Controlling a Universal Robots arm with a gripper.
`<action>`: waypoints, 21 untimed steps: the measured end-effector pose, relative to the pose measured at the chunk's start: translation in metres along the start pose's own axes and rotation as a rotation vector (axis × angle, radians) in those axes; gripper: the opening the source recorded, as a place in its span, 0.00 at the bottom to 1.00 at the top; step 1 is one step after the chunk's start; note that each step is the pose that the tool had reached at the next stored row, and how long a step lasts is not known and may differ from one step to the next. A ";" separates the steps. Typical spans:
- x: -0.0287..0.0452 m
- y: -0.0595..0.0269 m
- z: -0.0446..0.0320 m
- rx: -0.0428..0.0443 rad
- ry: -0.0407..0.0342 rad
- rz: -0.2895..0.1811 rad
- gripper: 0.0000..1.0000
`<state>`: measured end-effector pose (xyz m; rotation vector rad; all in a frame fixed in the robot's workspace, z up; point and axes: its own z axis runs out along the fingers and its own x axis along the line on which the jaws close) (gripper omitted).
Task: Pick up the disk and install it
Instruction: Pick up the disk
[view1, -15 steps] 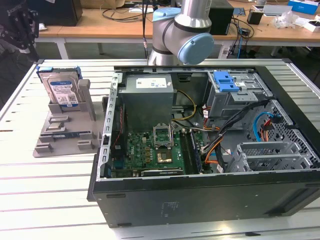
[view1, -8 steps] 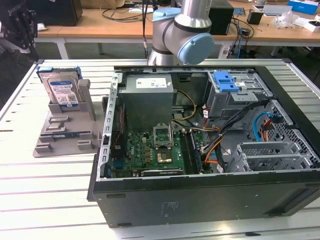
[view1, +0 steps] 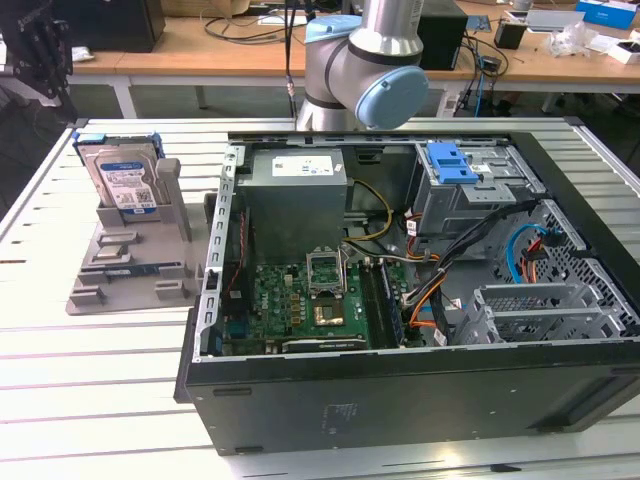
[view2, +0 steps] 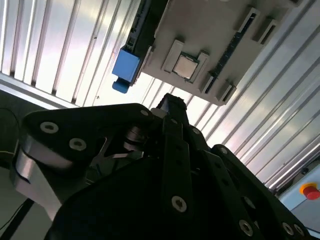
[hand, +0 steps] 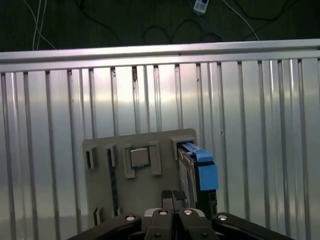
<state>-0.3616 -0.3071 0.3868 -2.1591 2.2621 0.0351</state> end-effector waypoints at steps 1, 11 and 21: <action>0.0000 0.0000 0.0000 -0.0004 0.0001 -0.013 0.11; 0.0000 0.0000 0.0000 -0.0026 0.0007 -0.097 0.11; 0.0000 0.0000 0.0000 -0.0044 0.0011 -0.170 0.11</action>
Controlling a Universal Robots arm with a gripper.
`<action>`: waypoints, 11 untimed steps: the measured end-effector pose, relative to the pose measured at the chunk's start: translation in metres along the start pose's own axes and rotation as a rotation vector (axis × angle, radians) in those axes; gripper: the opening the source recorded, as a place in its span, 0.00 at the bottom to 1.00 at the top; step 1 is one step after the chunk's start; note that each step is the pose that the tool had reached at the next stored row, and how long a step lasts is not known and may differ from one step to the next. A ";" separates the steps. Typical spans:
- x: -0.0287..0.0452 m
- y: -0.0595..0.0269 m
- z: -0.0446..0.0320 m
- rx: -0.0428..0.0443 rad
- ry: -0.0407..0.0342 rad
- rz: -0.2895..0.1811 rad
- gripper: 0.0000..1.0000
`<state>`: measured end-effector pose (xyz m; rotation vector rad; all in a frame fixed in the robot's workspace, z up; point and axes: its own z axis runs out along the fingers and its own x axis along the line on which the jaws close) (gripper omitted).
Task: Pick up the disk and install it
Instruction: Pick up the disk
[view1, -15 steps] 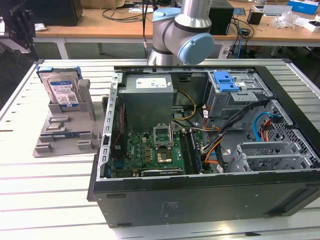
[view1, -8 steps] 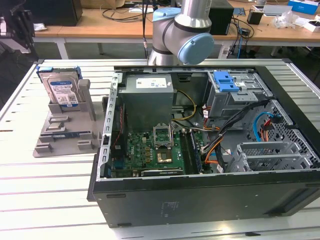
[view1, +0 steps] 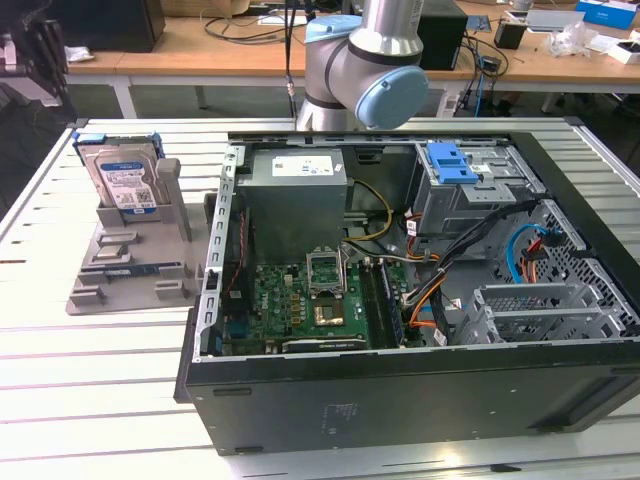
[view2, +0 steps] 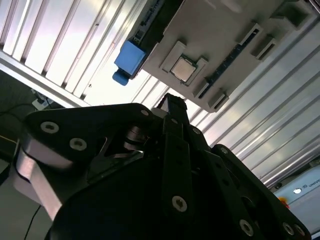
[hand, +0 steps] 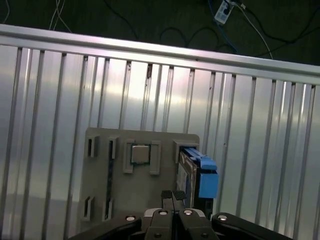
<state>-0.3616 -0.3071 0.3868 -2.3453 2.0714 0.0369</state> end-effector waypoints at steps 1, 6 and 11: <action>0.0000 0.0000 0.0000 -0.0003 0.0000 -0.007 0.11; 0.0000 0.0000 0.0000 -0.0012 0.0002 -0.044 0.11; 0.0000 0.0000 0.0000 -0.0025 0.0006 -0.098 0.11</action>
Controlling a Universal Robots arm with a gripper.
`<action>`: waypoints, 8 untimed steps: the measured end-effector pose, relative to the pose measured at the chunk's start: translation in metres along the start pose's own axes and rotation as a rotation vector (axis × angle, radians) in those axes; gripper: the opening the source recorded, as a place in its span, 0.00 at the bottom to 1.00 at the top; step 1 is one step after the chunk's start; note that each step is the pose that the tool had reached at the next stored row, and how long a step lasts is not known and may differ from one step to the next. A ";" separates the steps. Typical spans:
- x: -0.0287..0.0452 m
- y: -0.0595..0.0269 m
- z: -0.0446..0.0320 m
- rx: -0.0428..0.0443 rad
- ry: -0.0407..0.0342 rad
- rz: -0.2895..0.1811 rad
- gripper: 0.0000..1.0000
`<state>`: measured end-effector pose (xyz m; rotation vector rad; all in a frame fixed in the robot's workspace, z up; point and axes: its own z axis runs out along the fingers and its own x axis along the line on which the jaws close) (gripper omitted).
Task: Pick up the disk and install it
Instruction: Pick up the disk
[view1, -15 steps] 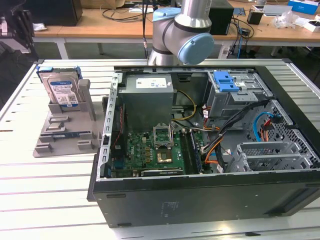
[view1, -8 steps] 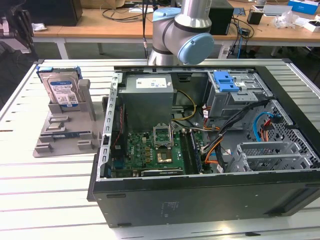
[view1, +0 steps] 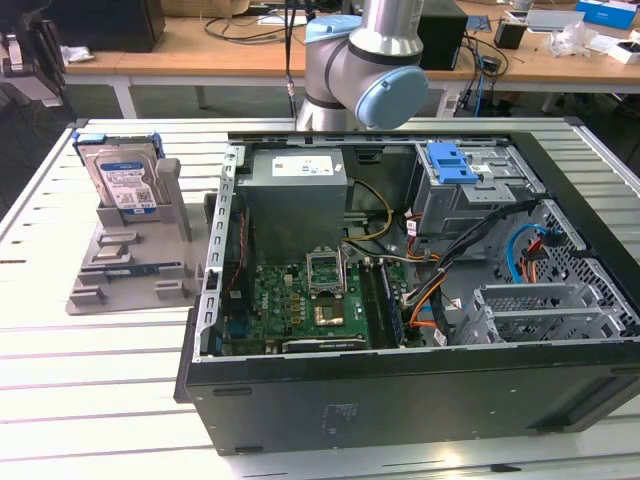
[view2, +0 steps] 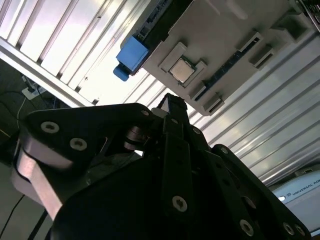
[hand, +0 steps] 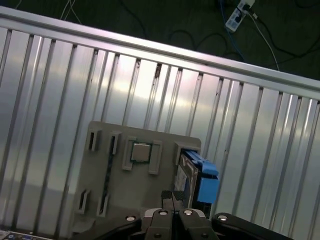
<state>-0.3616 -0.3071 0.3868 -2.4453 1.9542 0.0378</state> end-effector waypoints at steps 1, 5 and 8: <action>0.0000 0.0000 0.0000 -0.0002 0.0000 -0.006 0.11; 0.0000 0.0000 0.0000 -0.0015 0.0005 -0.060 0.11; 0.0000 0.0000 0.0000 -0.0022 0.0005 -0.085 0.11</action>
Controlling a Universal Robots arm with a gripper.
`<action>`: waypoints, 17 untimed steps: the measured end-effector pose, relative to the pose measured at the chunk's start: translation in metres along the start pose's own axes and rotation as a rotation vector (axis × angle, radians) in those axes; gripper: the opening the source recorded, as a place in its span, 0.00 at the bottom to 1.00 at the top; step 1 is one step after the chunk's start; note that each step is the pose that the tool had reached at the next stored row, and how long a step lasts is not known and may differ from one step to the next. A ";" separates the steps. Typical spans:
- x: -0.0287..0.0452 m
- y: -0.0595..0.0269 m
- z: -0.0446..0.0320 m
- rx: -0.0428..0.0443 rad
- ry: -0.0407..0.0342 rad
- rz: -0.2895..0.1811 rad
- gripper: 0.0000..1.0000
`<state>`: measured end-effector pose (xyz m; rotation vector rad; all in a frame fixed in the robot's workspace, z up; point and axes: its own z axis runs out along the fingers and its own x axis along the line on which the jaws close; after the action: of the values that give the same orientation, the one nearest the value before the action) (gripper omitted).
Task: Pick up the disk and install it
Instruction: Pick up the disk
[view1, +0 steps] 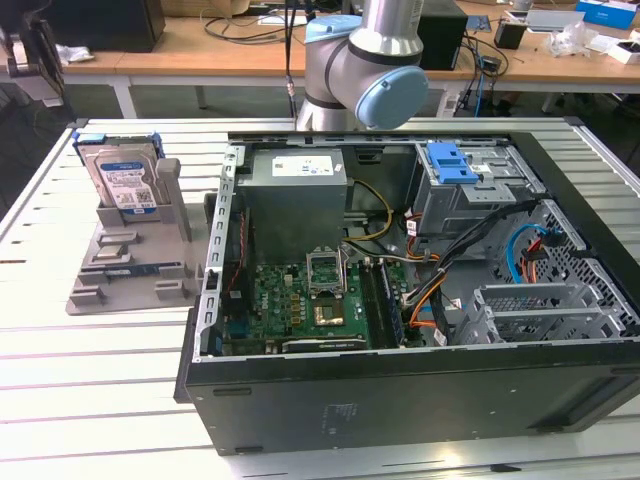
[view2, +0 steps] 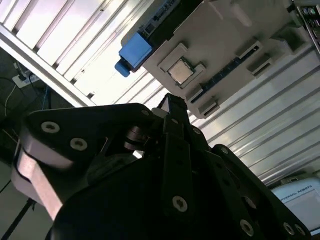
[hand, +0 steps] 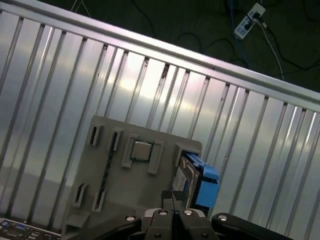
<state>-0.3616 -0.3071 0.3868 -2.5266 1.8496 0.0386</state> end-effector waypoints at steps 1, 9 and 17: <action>0.0000 0.0000 0.0000 0.0001 0.0000 0.005 0.11; 0.0000 0.0000 0.0011 0.0046 0.0018 0.218 0.11; 0.0000 0.0000 0.0012 0.0047 0.0018 0.219 0.24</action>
<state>-0.3616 -0.3071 0.3857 -2.3097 2.1145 0.0335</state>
